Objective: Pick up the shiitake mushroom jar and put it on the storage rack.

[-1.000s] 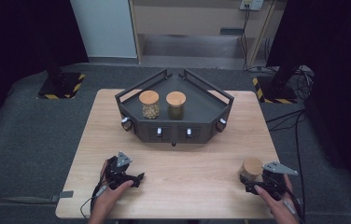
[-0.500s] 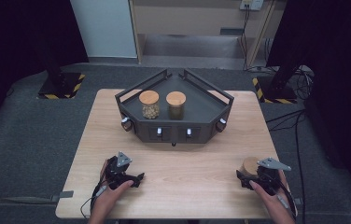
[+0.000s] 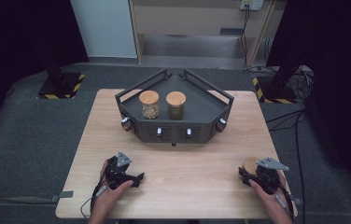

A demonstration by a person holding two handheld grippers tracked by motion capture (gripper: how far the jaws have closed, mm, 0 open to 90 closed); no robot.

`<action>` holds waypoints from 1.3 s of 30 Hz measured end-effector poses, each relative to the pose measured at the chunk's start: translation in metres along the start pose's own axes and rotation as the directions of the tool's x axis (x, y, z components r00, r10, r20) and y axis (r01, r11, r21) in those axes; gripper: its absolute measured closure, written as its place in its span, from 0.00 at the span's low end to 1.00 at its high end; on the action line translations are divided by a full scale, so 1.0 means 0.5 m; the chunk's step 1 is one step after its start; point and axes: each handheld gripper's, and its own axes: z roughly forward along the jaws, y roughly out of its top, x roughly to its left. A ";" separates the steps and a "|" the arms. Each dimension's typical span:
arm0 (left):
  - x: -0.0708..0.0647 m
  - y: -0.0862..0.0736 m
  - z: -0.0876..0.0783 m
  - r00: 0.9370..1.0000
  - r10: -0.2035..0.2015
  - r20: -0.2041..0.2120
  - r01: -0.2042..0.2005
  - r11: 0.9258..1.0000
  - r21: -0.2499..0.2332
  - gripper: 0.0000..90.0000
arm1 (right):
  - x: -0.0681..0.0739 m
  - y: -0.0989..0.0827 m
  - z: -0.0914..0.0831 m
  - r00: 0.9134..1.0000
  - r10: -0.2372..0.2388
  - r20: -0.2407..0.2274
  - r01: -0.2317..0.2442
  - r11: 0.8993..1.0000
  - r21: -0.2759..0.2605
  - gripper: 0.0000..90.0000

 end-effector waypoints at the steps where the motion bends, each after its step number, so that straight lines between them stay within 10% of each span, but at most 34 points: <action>1: 0.000 0.000 0.000 1.000 0.000 0.000 0.000 1.000 0.000 0.00 | -0.001 0.003 -0.001 1.000 0.000 0.000 0.000 1.000 0.006 0.28; 39: 0.000 0.000 0.000 1.000 0.000 0.000 0.000 1.000 0.000 0.00 | 0.016 0.123 -0.054 0.996 -0.072 -0.054 0.072 0.997 0.001 0.29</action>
